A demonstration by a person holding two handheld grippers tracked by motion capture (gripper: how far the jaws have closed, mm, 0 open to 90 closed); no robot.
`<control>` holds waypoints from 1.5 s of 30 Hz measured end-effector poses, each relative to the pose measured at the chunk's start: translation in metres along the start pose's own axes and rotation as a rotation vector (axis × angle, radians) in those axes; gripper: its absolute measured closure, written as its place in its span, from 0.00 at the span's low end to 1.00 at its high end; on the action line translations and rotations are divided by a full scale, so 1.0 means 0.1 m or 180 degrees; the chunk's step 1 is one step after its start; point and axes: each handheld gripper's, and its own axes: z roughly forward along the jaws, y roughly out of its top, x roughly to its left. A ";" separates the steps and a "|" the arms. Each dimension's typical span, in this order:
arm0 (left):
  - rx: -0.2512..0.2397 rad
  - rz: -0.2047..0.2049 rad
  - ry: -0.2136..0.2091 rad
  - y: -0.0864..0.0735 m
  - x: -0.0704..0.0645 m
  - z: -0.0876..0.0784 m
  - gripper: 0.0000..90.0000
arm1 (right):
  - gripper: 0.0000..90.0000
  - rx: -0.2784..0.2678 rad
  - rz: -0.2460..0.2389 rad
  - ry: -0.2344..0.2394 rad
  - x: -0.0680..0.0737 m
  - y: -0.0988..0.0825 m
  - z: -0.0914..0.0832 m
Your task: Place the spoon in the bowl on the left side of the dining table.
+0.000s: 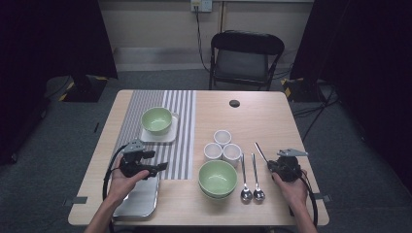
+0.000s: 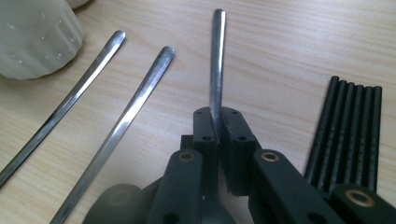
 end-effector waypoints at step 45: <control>0.0016 -0.0008 0.0017 -0.01 0.02 -0.02 0.27 | 0.96 -0.0011 0.0018 0.0022 0.08 0.03 0.03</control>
